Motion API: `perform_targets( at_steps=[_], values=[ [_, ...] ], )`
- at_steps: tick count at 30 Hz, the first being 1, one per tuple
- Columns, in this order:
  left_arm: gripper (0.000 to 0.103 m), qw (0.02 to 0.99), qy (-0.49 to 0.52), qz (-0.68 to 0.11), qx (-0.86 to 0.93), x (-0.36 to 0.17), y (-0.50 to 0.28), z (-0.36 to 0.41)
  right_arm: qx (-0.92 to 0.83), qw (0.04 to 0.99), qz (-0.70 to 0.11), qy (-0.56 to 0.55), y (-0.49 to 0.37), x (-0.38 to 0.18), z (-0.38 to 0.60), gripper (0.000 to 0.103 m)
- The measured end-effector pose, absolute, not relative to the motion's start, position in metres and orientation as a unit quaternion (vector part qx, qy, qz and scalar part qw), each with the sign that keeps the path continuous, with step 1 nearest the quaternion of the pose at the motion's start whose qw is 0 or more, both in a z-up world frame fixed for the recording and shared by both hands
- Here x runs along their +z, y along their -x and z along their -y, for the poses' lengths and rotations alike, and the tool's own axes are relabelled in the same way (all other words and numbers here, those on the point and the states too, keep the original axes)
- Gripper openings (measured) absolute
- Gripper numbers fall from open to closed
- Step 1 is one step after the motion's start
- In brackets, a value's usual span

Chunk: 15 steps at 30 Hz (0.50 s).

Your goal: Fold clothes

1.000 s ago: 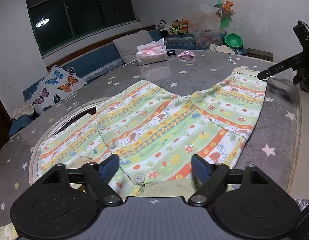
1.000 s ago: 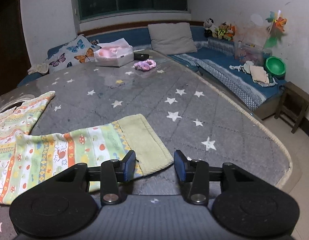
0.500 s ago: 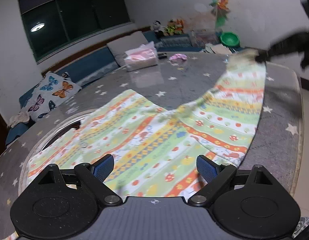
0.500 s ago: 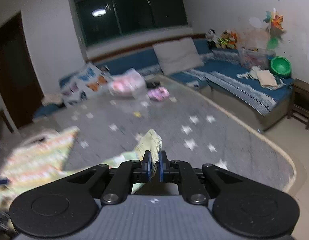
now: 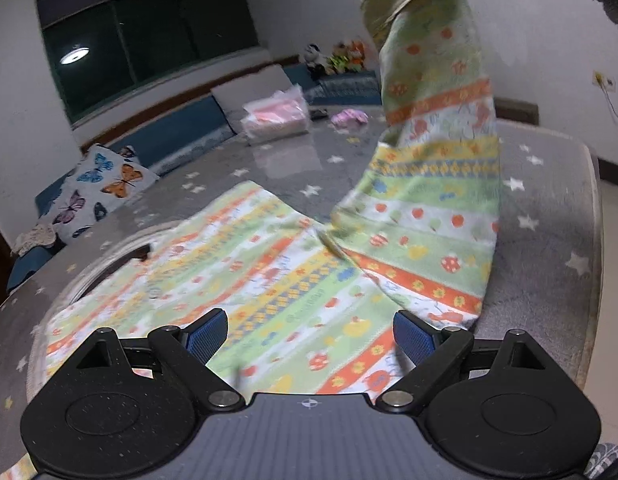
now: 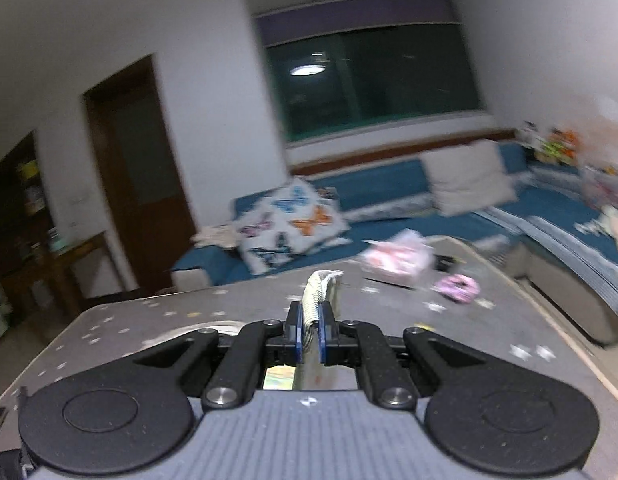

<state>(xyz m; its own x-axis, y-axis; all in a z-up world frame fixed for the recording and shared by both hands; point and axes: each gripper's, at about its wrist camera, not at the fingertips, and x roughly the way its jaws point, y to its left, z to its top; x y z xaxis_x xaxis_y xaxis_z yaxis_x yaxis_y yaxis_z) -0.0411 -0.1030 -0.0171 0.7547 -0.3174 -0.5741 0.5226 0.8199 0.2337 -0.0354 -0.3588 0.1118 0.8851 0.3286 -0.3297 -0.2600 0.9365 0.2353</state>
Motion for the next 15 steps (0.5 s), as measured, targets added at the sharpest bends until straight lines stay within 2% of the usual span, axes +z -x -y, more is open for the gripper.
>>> perform_targets(
  at_steps=[6, 15],
  values=[
    [0.097, 0.943, -0.164, -0.24, -0.162, 0.002, 0.058, 0.043, 0.246, 0.944, -0.214, -0.059, 0.024, 0.099, 0.282, 0.007],
    [0.103, 0.96, -0.111, -0.254, -0.045, 0.004, 0.071, -0.046, 0.378, 0.888, -0.263, -0.016, 0.009, 0.073, 0.172, 0.007]
  ],
)
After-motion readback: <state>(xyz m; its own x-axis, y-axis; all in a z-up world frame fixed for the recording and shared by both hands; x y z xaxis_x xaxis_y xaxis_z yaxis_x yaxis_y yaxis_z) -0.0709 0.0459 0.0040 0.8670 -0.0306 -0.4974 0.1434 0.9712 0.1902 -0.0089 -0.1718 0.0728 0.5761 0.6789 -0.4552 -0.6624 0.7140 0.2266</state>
